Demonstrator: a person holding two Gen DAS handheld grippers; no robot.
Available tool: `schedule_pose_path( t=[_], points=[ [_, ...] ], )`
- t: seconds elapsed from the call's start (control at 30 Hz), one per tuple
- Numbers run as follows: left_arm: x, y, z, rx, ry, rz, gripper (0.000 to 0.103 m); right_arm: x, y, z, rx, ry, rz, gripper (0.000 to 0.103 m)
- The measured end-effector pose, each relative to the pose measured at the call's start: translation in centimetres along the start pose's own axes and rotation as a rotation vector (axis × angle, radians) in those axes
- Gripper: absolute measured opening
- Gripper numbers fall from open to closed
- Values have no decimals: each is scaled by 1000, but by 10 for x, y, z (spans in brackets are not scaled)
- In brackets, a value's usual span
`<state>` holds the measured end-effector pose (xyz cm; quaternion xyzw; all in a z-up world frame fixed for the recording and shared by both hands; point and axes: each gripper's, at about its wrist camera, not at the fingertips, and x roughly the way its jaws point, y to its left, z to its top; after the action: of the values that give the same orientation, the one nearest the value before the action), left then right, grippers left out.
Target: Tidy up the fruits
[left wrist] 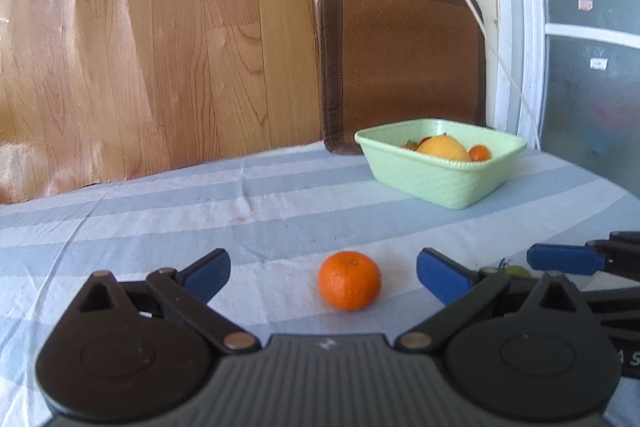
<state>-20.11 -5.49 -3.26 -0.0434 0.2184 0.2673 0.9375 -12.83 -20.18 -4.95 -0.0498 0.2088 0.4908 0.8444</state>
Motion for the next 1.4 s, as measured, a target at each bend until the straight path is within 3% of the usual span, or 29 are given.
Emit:
schedule_pose_path(
  t=[0.33, 0.6, 0.73, 1.0, 1.27, 1.3, 1.4],
  points=[
    [-8, 5, -2, -39, -49, 40, 103, -5, 1, 0, -4, -39, 39, 54],
    [-15, 16, -5, -105, -85, -19, 103, -9, -1, -1, 26, -65, 46, 54],
    [-12, 21, -5, -127, -57, -45, 103, -11, -6, -2, 57, -84, 50, 54],
    [-14, 20, -6, -125, -57, -50, 103, -5, -9, 0, 90, -48, 21, 54],
    [-16, 23, -8, -129, -52, -108, 103, 1, -12, 1, 91, -7, 59, 57],
    [-15, 24, -8, -134, -47, -116, 103, 0, -11, 2, 89, -9, 58, 61],
    [-11, 26, -8, -145, -25, -138, 103, -3, -10, 1, 86, -25, 25, 61]
  ],
)
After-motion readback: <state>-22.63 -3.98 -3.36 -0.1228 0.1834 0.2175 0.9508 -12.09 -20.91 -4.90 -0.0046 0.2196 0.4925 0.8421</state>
